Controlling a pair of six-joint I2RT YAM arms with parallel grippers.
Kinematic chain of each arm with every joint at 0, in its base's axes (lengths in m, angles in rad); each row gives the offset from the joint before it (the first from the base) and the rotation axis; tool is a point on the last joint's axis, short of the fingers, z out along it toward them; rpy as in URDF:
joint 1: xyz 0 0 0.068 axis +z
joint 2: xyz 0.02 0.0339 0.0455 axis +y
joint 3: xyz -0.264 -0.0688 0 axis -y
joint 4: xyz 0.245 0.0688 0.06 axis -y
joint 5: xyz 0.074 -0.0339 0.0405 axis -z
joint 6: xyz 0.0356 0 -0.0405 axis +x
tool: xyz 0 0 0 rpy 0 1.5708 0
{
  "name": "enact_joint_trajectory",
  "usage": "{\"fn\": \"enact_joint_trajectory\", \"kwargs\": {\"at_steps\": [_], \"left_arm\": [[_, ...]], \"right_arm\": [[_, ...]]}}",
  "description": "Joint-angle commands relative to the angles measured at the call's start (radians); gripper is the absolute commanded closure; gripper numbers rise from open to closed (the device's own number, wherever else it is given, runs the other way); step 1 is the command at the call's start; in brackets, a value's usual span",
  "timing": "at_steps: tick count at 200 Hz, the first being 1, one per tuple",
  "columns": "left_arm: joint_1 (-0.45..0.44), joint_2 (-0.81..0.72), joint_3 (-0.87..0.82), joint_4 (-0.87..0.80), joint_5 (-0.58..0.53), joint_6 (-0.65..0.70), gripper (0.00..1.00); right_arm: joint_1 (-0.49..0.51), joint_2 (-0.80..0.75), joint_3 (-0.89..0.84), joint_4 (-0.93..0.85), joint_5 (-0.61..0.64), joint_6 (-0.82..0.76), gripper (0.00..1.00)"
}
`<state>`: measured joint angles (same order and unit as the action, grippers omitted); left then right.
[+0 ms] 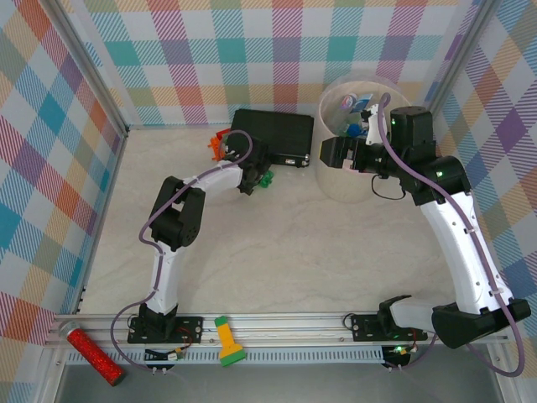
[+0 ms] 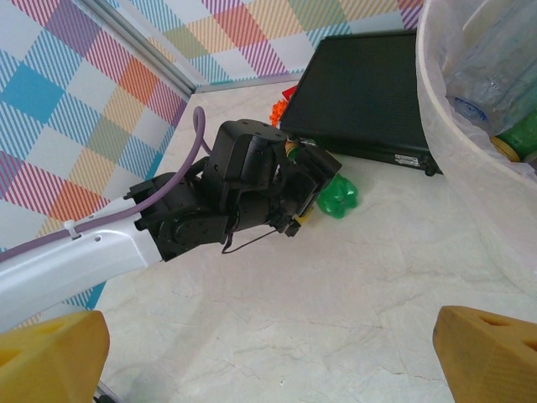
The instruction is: Put the plastic bottles in the bin
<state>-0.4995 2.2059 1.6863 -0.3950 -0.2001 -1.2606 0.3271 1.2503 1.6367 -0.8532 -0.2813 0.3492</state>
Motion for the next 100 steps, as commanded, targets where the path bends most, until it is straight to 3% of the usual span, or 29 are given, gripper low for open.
{"fn": "enact_joint_trajectory", "kwargs": {"at_steps": [1, 43, 75, 100], "left_arm": [[-0.005, 0.028, 0.027, -0.138, 0.001, 0.026, 0.2], [-0.005, 0.081, 0.039, -0.092, 0.062, 0.062, 0.21], [-0.005, 0.08, 0.021, -0.07, 0.062, 0.079, 0.35], [-0.005, 0.042, -0.004, -0.064, 0.055, 0.103, 0.36]], "right_arm": [[0.004, -0.008, -0.012, 0.025, -0.022, -0.019, 0.01], [0.004, -0.014, -0.014, 0.022, -0.024, -0.015, 0.01], [0.004, -0.015, -0.009, 0.018, -0.021, -0.019, 0.01], [0.003, -0.014, -0.011, 0.018, -0.019, -0.018, 0.01]]}}
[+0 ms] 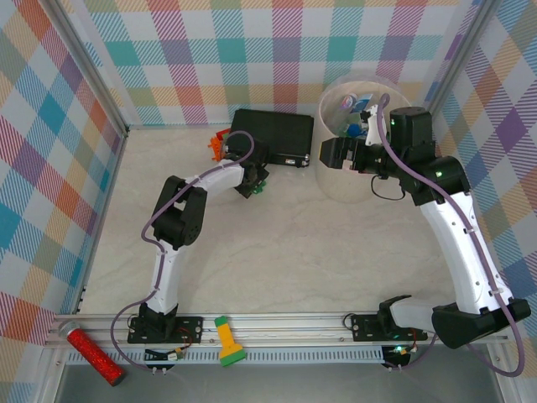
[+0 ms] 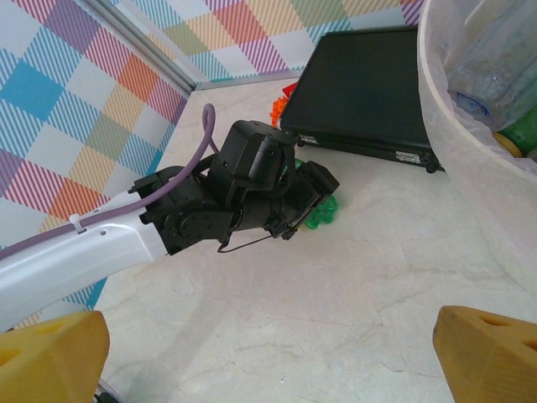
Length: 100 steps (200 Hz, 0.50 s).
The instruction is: Put the plastic bottles in the bin
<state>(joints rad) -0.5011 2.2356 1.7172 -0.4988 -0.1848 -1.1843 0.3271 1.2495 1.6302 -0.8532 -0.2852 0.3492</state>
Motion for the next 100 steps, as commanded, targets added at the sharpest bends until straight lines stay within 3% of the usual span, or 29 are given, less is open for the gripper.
{"fn": "enact_joint_trajectory", "kwargs": {"at_steps": [1, 52, 100], "left_arm": [[-0.004, 0.01, -0.036, 0.04, 0.039, 0.028, 0.36], [-0.023, -0.14, -0.126, 0.067, 0.039, 0.141, 0.38], [-0.093, -0.299, -0.212, 0.065, 0.03, 0.298, 0.4]], "right_arm": [[0.003, -0.013, -0.004, 0.019, -0.016, -0.018, 0.01], [0.003, -0.007, -0.009, 0.039, -0.011, -0.001, 0.01], [-0.007, 0.009, -0.007, 0.056, -0.021, 0.025, 0.01]]}}
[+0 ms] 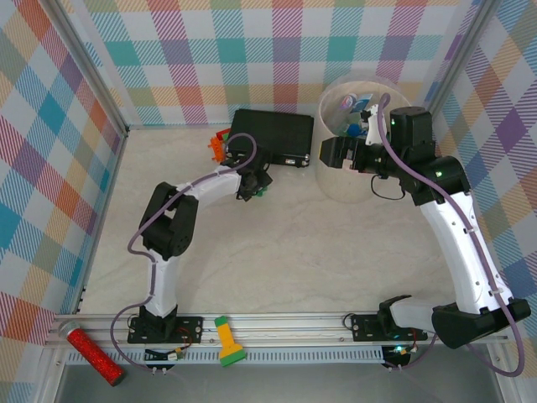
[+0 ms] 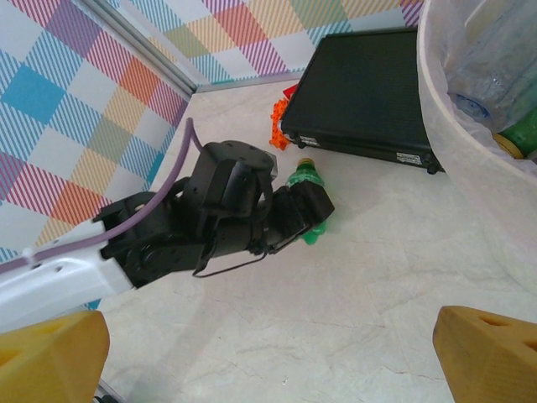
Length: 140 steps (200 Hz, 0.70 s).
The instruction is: Put the plastic bottles in the bin
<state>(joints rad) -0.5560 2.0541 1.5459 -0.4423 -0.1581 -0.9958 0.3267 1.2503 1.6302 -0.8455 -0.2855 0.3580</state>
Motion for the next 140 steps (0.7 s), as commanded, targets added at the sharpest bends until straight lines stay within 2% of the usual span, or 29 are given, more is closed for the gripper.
{"fn": "enact_joint_trajectory", "kwargs": {"at_steps": [1, 73, 90, 140], "left_arm": [[-0.04, -0.121, -0.043, 0.009, 0.002, 0.112, 0.4], [-0.077, -0.308, -0.192, 0.085, 0.033, 0.168, 0.42], [-0.089, -0.36, -0.211, 0.125, 0.049, 0.205, 0.5], [-0.133, -0.518, -0.245, 0.226, 0.07, 0.284, 0.48]], "right_arm": [[-0.006, 0.008, -0.007, 0.049, -0.022, 0.017, 0.01], [-0.008, 0.017, -0.05, 0.138, -0.1, 0.09, 0.01], [-0.008, 0.021, -0.056, 0.156, -0.123, 0.11, 0.01], [-0.008, 0.068, -0.059, 0.224, -0.228, 0.2, 0.01]]}}
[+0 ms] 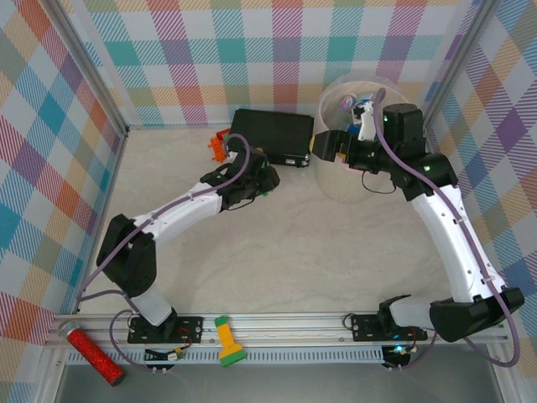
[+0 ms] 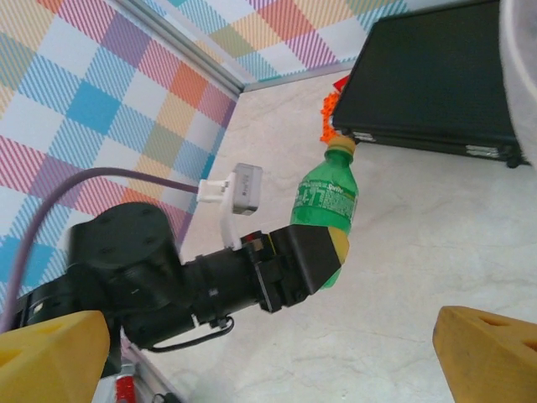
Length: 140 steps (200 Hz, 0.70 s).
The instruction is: Put the plastic bottles in the bin
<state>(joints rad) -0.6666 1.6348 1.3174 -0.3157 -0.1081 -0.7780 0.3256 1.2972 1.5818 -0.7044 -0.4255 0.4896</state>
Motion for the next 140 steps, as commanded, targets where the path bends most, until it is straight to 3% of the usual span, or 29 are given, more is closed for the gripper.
{"fn": "enact_joint_trajectory", "kwargs": {"at_steps": [1, 43, 140], "left_arm": [[-0.023, -0.102, -0.017, 0.102, 0.02, 0.068, 0.48], [-0.06, -0.209, -0.021, 0.196, 0.055, 0.133, 0.47], [-0.13, -0.251, 0.073, 0.221, 0.139, 0.211, 0.47]], "right_arm": [[-0.008, 0.021, -0.012, 0.084, -0.091, 0.072, 0.01], [-0.007, 0.073, -0.024, 0.212, -0.22, 0.209, 0.01], [-0.003, 0.209, 0.064, 0.286, -0.302, 0.349, 0.24]]}}
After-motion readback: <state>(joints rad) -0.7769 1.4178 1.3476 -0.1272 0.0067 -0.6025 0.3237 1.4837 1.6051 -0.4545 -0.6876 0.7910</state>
